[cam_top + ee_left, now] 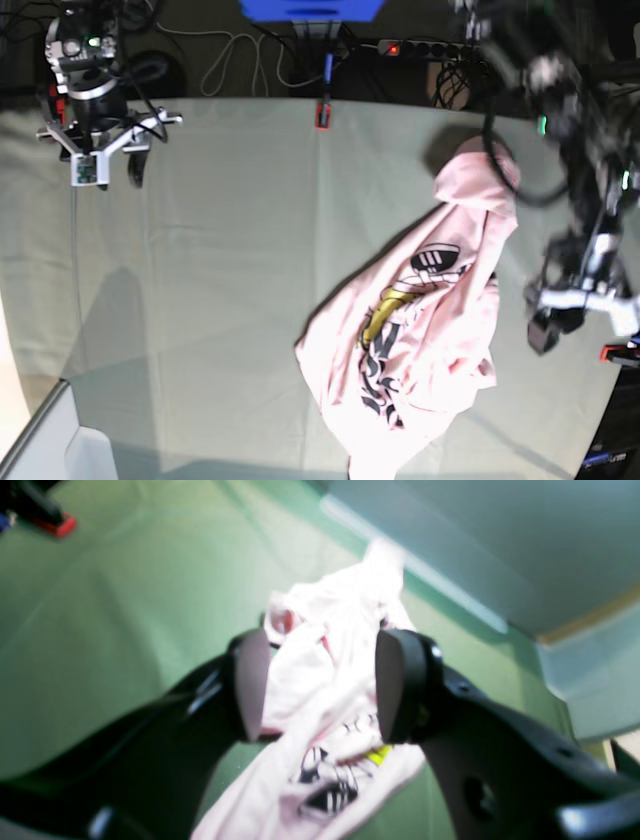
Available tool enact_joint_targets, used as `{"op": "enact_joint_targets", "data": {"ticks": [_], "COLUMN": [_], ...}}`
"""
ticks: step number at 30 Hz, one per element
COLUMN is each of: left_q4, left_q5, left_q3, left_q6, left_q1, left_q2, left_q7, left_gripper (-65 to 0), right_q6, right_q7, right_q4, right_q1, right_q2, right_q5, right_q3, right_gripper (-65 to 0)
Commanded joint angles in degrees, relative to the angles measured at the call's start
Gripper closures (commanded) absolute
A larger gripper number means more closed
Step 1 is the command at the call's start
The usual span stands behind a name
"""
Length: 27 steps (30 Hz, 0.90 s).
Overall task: Layout the t-shirt on the table in an organized manner, then fold the t-shirt properly
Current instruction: 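Swing the held t-shirt across the table with the left gripper, spreading it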
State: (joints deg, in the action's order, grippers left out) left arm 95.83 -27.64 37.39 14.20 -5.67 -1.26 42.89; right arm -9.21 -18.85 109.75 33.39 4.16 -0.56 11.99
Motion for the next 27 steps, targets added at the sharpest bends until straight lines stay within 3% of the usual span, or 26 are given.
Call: {"op": "enact_joint_targets", "data": {"ticks": [1, 4, 8, 14, 21, 27], "left_q4": [-2.2, -15.3, -35.0, -59.8, -59.5, -57.3], "left_q5": [0.6, 6.2, 13.6, 20.3, 20.7, 20.8], "left_q3": [-0.3, -1.4, -1.7, -1.4, -1.6, -1.7], "left_q6": [0.3, 0.3, 0.3, 0.2, 0.2, 0.2], "left_q1": [-3.4, -11.3, -21.3, -31.6, -31.3, -29.6], "left_q2": [-0.3, -0.8, -0.5, 1.7, 2.7, 6.2], "left_q7": [-1.2, -3.6, -13.7, -25.2, -27.3, -27.2], "left_gripper": [-33.0, -33.0, -33.0, -33.0, -33.0, -33.0], "right_q6": [-0.1, -0.1, -0.1, -0.1, -0.1, -0.1], "right_q7": [1.2, 1.2, 1.0, -4.9, -5.3, -5.4], "right_q4": [0.9, 0.9, 0.9, 0.9, 1.0, 1.0], "right_q1": [0.3, 0.4, 0.7, 0.0, -0.1, -1.5], "right_q2": [0.4, 0.7, 1.0, 1.2, 1.2, 1.0], "right_q5": [0.2, 0.2, 0.2, 0.2, 0.2, 0.2], "right_q3": [0.4, 0.5, 0.5, 0.5, 0.5, 0.4], "right_gripper": [-29.2, -29.2, -29.2, -29.2, -29.2, -29.2]}}
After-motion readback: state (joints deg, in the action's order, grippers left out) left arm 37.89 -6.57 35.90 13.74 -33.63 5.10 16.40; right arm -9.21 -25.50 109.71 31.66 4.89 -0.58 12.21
